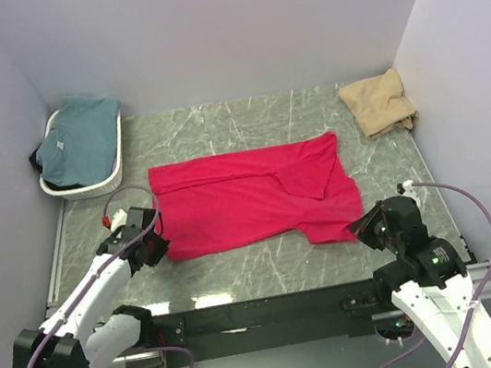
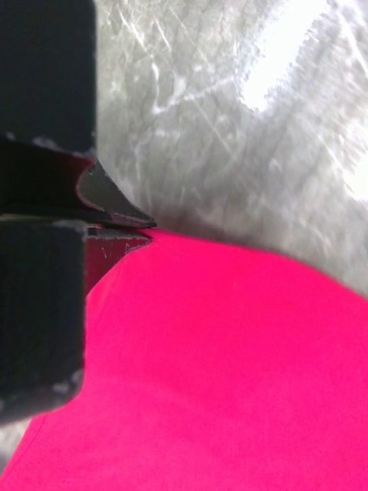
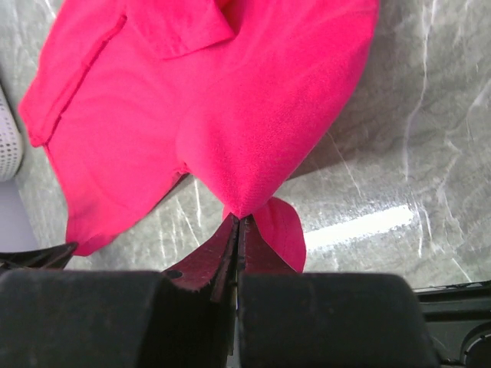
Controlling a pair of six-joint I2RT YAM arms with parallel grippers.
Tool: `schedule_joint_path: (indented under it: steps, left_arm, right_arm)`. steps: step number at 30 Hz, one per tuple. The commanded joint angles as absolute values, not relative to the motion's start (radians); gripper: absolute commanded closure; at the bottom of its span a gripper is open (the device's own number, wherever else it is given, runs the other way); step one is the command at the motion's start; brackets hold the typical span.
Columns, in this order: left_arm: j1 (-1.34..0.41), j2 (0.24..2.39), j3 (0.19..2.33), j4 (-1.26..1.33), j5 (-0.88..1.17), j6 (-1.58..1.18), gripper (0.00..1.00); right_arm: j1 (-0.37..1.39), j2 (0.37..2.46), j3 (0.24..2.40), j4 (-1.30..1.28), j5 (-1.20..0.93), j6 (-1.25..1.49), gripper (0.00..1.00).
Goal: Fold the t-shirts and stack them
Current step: Fold the tshirt
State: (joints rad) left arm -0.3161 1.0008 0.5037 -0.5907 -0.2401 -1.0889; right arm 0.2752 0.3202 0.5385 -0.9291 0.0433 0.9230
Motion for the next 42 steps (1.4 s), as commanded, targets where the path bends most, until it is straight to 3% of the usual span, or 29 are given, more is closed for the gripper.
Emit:
schedule_joint_path:
  steps: [1, 16, 29, 42]
  left_arm:
    - [-0.319, 0.985, 0.594, -0.661, -0.235, -1.051, 0.99]
    - [-0.293, 1.051, 0.681, -0.660, -0.268, -0.997, 0.99]
    - [-0.207, 1.299, 0.799, -0.522, -0.245, -0.890, 0.99]
    - [-0.160, 1.545, 0.963, -0.469, -0.206, -0.830, 0.99]
  right_arm:
    - [0.282, 0.328, 0.587, -0.927, 0.074, 0.930, 1.00]
    - [0.282, 0.475, 0.640, -0.790, 0.124, 0.864, 1.00]
    - [0.259, 0.828, 0.715, -0.592, 0.124, 0.724, 1.00]
    - [0.086, 1.146, 0.833, -0.462, 0.003, 0.601, 1.00]
